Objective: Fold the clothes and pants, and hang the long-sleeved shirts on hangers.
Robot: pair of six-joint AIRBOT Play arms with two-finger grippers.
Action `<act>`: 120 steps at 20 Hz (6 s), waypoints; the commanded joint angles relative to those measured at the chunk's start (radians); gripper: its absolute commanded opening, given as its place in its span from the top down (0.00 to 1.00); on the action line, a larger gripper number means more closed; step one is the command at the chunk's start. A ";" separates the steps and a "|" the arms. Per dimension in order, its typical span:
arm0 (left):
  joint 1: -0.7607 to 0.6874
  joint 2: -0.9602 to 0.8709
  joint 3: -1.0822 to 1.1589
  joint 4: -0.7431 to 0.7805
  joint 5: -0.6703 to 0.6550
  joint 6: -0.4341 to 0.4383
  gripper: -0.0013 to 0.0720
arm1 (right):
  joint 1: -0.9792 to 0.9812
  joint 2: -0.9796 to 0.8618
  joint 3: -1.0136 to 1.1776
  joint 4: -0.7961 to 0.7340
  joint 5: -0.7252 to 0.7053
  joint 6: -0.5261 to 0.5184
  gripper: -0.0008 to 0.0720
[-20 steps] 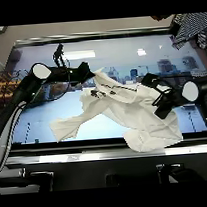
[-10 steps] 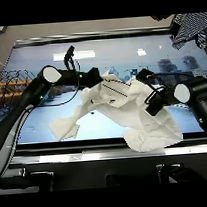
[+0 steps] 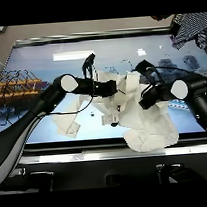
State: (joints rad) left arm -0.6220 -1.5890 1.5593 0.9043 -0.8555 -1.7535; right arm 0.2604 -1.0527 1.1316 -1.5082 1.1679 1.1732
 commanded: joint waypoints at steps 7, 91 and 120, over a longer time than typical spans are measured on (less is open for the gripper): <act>-0.037 -0.043 -0.002 0.101 0.020 0.113 0.94 | 0.001 0.111 0.037 -0.042 -0.019 0.114 0.95; 0.259 0.259 -0.003 0.154 -0.309 0.115 0.16 | -1.142 -0.274 0.955 -0.802 -0.486 1.337 0.95; 0.259 0.249 -0.003 0.126 -0.386 0.109 0.16 | -1.410 -0.364 0.954 -0.807 -0.681 1.604 0.95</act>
State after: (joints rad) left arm -0.3622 -1.3388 1.5566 1.0336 -1.2427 -1.6424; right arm -1.1305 -1.4082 2.0861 -2.3260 0.4839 2.7876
